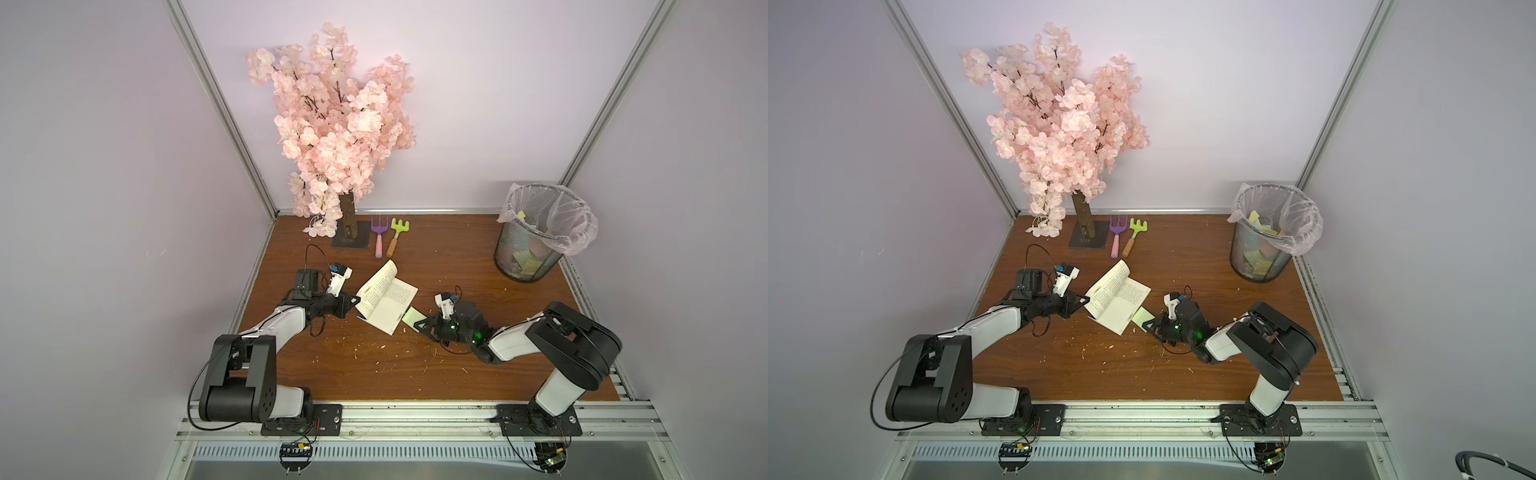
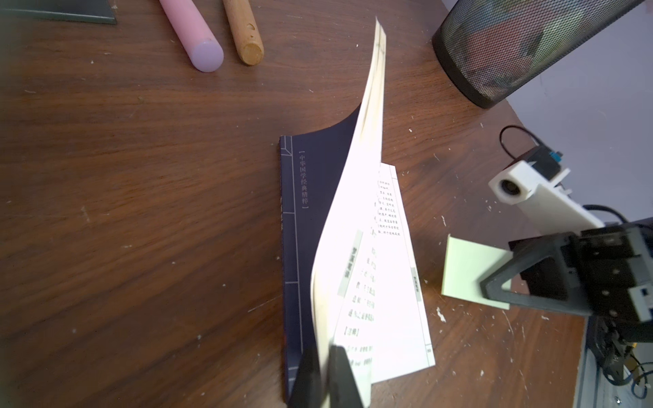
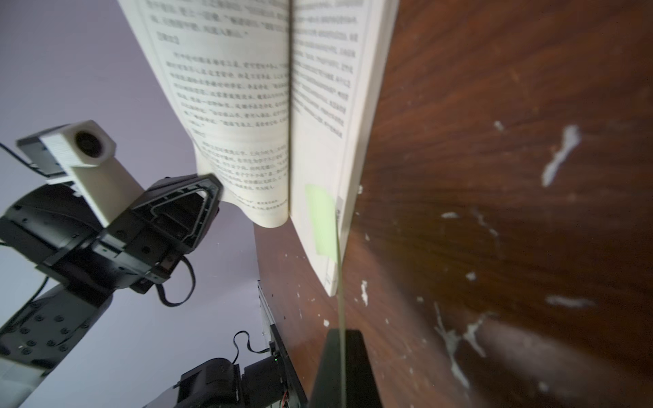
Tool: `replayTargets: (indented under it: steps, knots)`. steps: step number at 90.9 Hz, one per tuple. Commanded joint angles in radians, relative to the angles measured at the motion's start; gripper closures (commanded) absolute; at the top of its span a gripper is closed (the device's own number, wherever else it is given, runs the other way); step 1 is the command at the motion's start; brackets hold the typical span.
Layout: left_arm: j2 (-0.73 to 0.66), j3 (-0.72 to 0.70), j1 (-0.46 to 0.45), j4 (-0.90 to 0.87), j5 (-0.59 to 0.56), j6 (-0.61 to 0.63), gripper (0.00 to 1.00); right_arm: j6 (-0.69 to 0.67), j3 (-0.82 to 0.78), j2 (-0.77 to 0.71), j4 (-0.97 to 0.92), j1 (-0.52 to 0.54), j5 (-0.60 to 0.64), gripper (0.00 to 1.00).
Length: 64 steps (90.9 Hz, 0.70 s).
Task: Peel off the used sticky note
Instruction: Tear off the note from the book, then close the book at the center of the board.
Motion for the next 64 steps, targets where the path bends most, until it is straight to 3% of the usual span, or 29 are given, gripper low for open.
replayTargets:
  steps: [1, 4, 11, 22, 43, 55, 58, 64]
  knots:
    - [-0.029, -0.002, 0.015, -0.065, 0.025, 0.042, 0.76, -0.164, 0.075, -0.141, -0.219, -0.021, 0.051, 1.00]
    - [-0.038, -0.003, 0.014, -0.070, 0.037, 0.048, 0.64, -0.205, 0.099, -0.190, -0.299, -0.025, 0.088, 1.00]
    - [-0.056, -0.001, 0.012, -0.101, 0.074, 0.087, 0.46, -0.276, 0.144, -0.283, -0.452, -0.045, 0.149, 1.00]
    - [-0.066, 0.034, 0.009, -0.194, 0.117, 0.153, 0.01, -0.346, 0.196, -0.410, -0.610, -0.079, 0.217, 1.00]
    - [-0.120, 0.046, 0.009, -0.218, 0.078, 0.194, 0.02, -0.452, 0.301, -0.572, -0.830, -0.153, 0.305, 1.00]
    - [-0.141, 0.074, 0.010, -0.239, -0.015, 0.230, 0.00, -0.501, 0.376, -0.623, -0.942, -0.203, 0.322, 1.00]
    - [-0.140, 0.079, 0.010, -0.230, -0.055, 0.231, 0.07, -0.515, 0.400, -0.637, -0.970, -0.215, 0.333, 1.00]
    - [-0.133, 0.077, 0.009, -0.191, -0.161, 0.213, 0.38, -0.541, 0.456, -0.647, -1.019, -0.241, 0.347, 1.00]
